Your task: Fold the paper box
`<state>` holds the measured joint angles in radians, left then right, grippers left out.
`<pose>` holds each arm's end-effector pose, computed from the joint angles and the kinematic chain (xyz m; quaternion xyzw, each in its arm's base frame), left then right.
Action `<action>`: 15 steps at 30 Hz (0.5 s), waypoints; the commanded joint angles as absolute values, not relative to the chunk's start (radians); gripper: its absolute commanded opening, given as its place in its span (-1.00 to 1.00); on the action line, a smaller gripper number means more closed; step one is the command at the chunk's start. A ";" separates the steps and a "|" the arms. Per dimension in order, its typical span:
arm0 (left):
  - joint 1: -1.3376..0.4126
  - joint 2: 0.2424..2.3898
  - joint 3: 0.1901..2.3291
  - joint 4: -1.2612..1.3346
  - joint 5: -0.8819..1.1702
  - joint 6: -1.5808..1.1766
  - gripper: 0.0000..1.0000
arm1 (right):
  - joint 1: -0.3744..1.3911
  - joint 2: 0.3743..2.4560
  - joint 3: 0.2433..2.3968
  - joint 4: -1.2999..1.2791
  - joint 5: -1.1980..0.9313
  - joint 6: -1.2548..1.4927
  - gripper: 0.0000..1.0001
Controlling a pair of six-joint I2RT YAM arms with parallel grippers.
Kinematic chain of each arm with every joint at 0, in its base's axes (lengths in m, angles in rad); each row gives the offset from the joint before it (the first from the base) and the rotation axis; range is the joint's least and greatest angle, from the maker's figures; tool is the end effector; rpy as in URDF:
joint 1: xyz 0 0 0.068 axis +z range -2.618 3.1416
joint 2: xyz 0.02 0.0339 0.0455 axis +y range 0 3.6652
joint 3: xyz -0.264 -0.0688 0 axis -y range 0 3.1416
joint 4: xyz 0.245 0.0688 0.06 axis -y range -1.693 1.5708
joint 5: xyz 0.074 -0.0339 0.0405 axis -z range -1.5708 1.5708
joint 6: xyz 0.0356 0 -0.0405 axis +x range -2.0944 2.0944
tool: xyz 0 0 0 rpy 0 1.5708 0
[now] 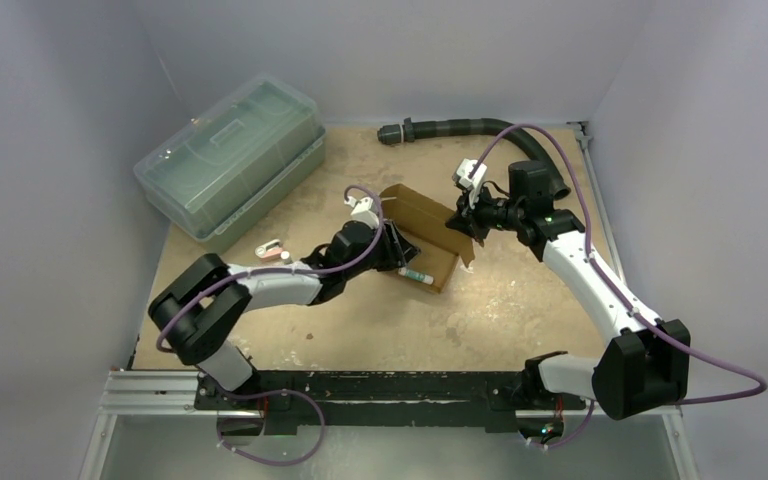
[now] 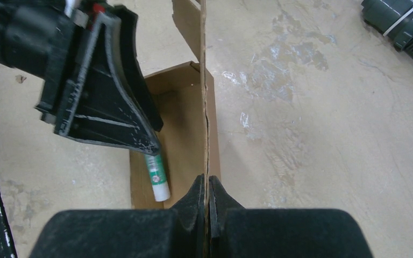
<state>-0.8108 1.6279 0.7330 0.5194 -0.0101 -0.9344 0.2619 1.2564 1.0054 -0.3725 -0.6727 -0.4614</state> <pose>0.2325 -0.2441 0.1833 -0.0539 0.8249 -0.4283 0.3649 0.2582 0.0922 0.3024 -0.4380 0.7324 0.2494 0.4577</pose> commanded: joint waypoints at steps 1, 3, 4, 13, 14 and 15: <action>-0.819 1.493 0.798 0.376 -0.097 -0.837 -0.07 | 0.265 1.259 0.999 -0.341 -0.697 -0.460 -1.00; -0.820 1.448 0.797 0.328 -0.113 -0.808 -0.06 | 0.265 1.258 0.999 -0.342 -0.695 -0.460 -1.00; -0.819 1.422 0.793 0.302 -0.123 -0.791 -0.06 | 0.265 1.258 0.998 -0.342 -0.695 -0.460 -1.00; -0.818 1.083 0.616 -0.017 -0.408 -0.684 0.00 | 0.265 1.261 0.999 -0.343 -0.697 -0.460 -1.00; -0.818 1.050 0.589 -0.055 -0.440 -0.692 0.00 | 0.265 1.261 0.998 -0.344 -0.697 -0.460 -1.00; -0.818 1.015 0.564 -0.078 -0.466 -0.701 0.01 | 0.265 1.261 0.999 -0.344 -0.697 -0.462 -1.00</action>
